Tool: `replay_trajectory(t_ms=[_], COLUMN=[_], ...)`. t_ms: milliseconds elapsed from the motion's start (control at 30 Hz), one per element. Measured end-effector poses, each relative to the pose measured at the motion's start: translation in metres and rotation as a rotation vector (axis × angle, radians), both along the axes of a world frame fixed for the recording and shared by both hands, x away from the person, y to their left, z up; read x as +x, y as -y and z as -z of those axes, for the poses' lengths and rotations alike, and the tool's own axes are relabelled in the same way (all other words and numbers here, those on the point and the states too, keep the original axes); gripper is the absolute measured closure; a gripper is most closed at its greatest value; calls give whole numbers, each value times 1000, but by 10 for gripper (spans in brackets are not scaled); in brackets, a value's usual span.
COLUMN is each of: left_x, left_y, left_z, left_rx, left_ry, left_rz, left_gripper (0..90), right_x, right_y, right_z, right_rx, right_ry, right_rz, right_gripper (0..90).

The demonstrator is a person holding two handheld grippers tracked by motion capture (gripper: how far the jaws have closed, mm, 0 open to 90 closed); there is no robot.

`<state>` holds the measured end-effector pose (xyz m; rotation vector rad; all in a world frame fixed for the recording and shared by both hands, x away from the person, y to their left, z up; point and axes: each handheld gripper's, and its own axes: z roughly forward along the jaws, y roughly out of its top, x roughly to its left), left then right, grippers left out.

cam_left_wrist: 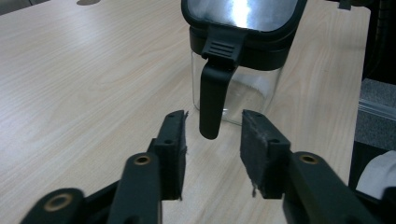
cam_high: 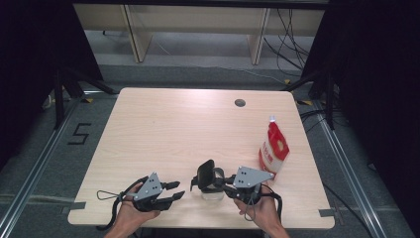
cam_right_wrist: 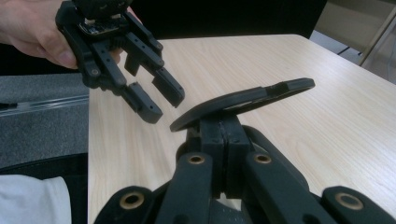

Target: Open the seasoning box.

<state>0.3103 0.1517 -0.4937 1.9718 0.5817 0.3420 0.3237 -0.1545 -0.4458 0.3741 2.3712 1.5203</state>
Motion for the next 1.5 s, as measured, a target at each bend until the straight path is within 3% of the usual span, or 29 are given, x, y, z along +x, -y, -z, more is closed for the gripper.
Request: replay_trajectory(t_ms=[67,100,133,200,300,333,367,533,567,600,633,700,733,833,900,1100,1133,1333,1367,1400,1467,1500], left_x=[0,0,1,0,1,2,2,6,7,7,9,10,10,13,13,18,19,23,23,22,21,21], left_y=[1,2,1,2,1,1,1,5,4,6,6,8,10,10,11,12,12,17,18,19,20,20], left_z=[0,1,1,2,2,2,2,4,4,5,5,6,6,6,6,9,8,11,11,11,9,9], left_rx=[-5,-11,7,-11,-2,-4,-3,-5,9,-3,20,25,18,18,25,35,63,48,52,37,63,53], left_ry=[-4,-26,-4,-28,-17,-18,-17,-22,-14,-23,0,14,-2,9,5,7,26,10,30,11,43,41], left_rz=[-8,-10,-5,-19,-16,-15,-12,-13,-3,-8,16,27,10,30,13,-2,3,-13,3,8,7,6], left_gripper=[539,529,525,513,507,507,507,509,516,537,568,609,611,642,671,863,876,890,890,890,890,890], right_x=[0,-1,0,0,-1,1,-1,-1,-1,-1,-1,0,0,0,0,0,0,1,1,1,1,1], right_y=[-3,-4,-6,-8,-12,-13,-14,-15,-15,-14,-13,-14,-14,-14,-14,-14,-14,-14,-14,-14,-14,-15], right_z=[-1,-1,-1,-2,-3,-4,-4,-5,-5,-5,-6,-6,-6,-6,-6,-5,-6,-5,-5,-5,-6,-6], right_rx=[4,2,4,-6,-10,-18,-10,-17,-17,-15,-17,-12,-12,-13,-13,-12,-10,-19,-18,-18,-20,-17], right_ry=[-12,-16,-4,-10,-1,28,0,12,6,12,22,19,20,18,17,18,16,14,14,15,12,10], right_rz=[0,6,3,-1,-7,-17,-6,-7,-6,-2,-1,-2,-3,-3,-4,-3,-2,-6,-7,-8,-6,-2], right_gripper=[900,900,900,900,900,900,900,900,900,900,900,900,900,900,900,900,900,900,900,900,900,900])
